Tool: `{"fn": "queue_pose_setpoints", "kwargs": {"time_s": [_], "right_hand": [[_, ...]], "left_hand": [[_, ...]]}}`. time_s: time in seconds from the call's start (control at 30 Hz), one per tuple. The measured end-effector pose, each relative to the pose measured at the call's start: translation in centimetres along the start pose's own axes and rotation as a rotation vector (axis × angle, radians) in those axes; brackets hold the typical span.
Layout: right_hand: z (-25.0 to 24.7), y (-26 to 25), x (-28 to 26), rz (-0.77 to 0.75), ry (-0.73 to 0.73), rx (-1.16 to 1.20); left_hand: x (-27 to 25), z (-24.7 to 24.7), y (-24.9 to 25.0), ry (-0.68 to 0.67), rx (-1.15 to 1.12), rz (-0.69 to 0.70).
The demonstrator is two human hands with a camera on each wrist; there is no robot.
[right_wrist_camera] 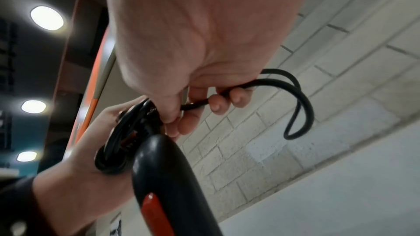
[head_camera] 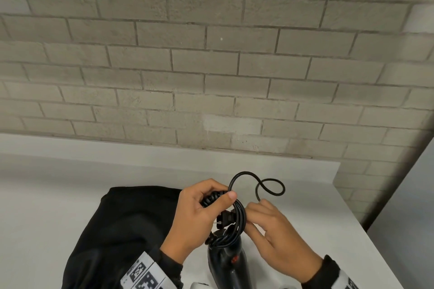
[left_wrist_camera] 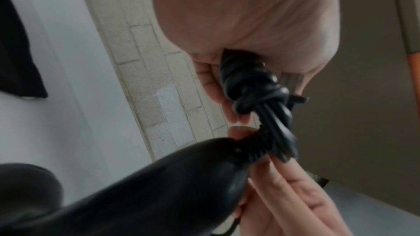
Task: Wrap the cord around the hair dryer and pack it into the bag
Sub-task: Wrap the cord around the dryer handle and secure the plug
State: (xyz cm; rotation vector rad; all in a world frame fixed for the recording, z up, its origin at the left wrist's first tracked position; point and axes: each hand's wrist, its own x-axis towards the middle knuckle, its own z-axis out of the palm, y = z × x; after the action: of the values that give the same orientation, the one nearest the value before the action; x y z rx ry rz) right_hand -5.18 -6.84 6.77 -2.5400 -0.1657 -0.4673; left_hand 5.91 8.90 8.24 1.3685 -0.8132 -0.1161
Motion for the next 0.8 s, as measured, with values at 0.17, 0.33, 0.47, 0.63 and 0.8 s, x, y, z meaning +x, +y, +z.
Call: {"fn": "queue_pose_setpoints", "kwargs": {"time_s": [0.17,0.33,0.47,0.63,0.8], "right_hand": [[0.3,-0.6,0.0,0.045,0.031,0.35],[1.6,-2.5,-0.4,0.068,0.199,0.493],[3.7,-4.0,-0.4,0.276,0.415,0.437],[5.0,-4.2,-1.1,0.264,0.69,0.333],[4.2,-4.1,-1.9,0.17,0.663,0.034]], "left_hand": [[0.2,-0.1,0.3,-0.016,-0.169,-0.134],[-0.1,0.8,0.7,-0.013,-0.187,-0.177],[-0.4,1.6,1.3,0.02,-0.118,-0.127],[-0.5,1.8,1.2,0.039,-0.035,-0.076],[-0.8,2.5,0.7,0.033,0.069,-0.002]]}}
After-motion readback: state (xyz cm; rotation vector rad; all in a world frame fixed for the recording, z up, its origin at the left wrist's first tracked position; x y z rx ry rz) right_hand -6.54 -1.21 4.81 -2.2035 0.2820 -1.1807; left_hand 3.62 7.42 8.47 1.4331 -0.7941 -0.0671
